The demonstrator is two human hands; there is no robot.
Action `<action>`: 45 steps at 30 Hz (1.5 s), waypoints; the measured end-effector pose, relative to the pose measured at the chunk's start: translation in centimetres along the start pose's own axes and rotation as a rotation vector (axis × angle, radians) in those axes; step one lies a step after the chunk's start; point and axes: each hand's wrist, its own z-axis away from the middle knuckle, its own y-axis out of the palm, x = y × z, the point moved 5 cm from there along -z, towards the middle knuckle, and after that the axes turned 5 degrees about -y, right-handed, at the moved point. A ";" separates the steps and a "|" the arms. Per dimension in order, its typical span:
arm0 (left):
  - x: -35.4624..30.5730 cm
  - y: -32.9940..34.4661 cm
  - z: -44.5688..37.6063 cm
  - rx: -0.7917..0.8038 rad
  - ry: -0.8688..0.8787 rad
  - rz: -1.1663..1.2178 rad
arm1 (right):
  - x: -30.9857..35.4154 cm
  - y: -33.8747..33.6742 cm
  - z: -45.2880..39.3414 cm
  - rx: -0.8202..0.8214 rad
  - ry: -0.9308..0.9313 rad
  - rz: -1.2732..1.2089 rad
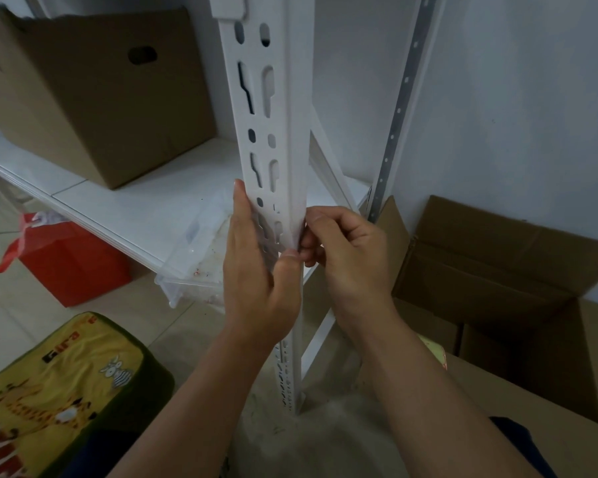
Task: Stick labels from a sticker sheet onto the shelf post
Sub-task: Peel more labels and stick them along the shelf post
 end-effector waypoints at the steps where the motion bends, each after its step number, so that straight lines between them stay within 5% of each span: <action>1: 0.0 0.0 0.0 0.000 0.001 0.005 | -0.2 0.0 0.0 0.010 0.012 -0.023; 21: -0.1 0.0 0.1 -0.030 -0.009 -0.002 | -1.4 0.4 -0.1 0.047 0.141 -0.293; 45: 0.3 0.3 0.0 -0.047 -0.017 0.025 | -1.5 0.2 -0.3 0.027 0.119 -0.277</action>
